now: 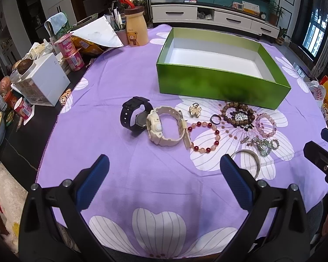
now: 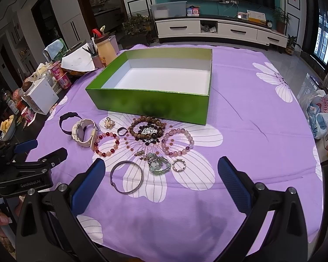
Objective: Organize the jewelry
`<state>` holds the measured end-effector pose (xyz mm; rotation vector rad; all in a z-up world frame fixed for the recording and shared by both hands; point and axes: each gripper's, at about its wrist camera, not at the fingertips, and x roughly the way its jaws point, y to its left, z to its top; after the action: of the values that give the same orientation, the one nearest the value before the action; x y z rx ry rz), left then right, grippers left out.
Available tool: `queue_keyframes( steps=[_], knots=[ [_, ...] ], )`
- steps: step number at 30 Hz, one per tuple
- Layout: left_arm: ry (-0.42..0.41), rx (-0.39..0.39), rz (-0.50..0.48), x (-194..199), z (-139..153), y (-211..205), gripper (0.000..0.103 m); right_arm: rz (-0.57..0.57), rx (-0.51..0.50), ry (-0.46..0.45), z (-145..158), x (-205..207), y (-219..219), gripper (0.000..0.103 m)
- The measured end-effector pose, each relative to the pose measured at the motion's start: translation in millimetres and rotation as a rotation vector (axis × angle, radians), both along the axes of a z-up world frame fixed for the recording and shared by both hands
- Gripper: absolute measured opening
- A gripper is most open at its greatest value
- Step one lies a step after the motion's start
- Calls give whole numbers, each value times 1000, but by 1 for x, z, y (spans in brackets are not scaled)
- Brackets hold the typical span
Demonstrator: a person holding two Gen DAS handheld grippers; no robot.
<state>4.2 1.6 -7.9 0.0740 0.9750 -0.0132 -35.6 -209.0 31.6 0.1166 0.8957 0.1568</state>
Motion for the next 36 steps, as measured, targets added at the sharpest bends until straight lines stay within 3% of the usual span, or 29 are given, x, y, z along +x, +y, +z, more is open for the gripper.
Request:
queue_keyframes(
  steps=[21, 36],
  knots=[
    [-5, -2, -4, -2, 0, -2, 101, 5, 7, -1, 1, -2, 5, 102],
    [-29, -50, -18, -2, -1, 2, 101, 16, 20, 7, -7, -1, 6, 102]
  ],
)
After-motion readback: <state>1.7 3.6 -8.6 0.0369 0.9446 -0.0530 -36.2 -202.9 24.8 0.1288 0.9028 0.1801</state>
